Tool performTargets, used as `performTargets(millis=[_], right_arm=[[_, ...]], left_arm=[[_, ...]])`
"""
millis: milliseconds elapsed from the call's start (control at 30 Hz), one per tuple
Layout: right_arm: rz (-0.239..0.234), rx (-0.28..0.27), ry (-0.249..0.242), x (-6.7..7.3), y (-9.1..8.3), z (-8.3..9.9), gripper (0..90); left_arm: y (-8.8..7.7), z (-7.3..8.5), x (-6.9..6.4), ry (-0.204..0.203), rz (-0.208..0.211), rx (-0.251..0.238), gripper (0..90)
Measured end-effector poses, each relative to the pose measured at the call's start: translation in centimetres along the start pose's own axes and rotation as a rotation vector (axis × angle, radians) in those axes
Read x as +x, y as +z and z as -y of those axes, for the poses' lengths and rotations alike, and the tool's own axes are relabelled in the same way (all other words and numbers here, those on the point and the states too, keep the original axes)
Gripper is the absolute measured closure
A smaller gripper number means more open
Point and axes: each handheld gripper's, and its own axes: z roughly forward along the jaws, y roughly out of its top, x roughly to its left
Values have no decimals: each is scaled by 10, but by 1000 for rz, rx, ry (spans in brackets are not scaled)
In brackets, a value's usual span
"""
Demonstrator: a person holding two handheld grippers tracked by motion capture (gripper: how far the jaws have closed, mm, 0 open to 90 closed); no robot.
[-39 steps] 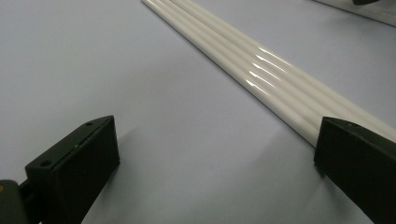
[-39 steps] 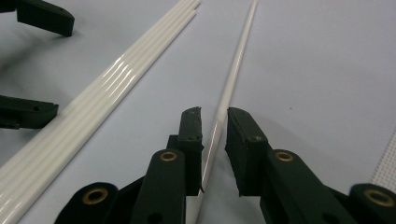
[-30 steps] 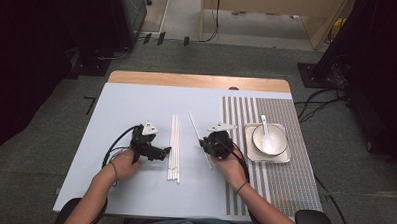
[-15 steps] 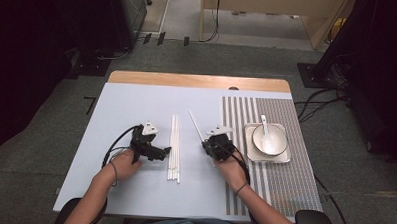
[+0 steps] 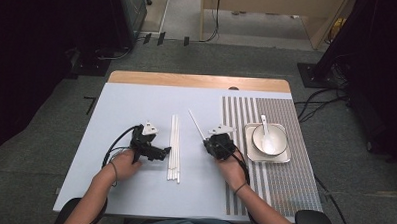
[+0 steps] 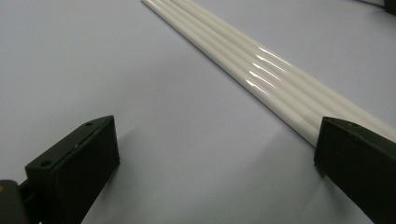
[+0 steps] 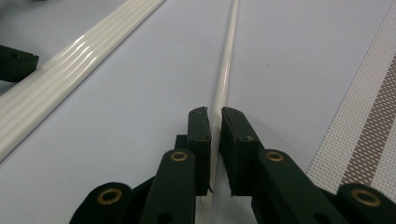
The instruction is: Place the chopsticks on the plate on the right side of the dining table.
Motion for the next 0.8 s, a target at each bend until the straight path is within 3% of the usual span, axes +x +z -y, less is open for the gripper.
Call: performTargets(millis=[167,567,800], right_arm=[[0,-1,-3,0,0,0,840],[-56,13,118,-20,-3,-6,852],[-75,-2,123,-25,-8,-12,852]], left_arm=[[0,0,0,-1,0,0,0],[0,0,0,-1,-1,-2,0],[0,0,0,0,0,-2,0]])
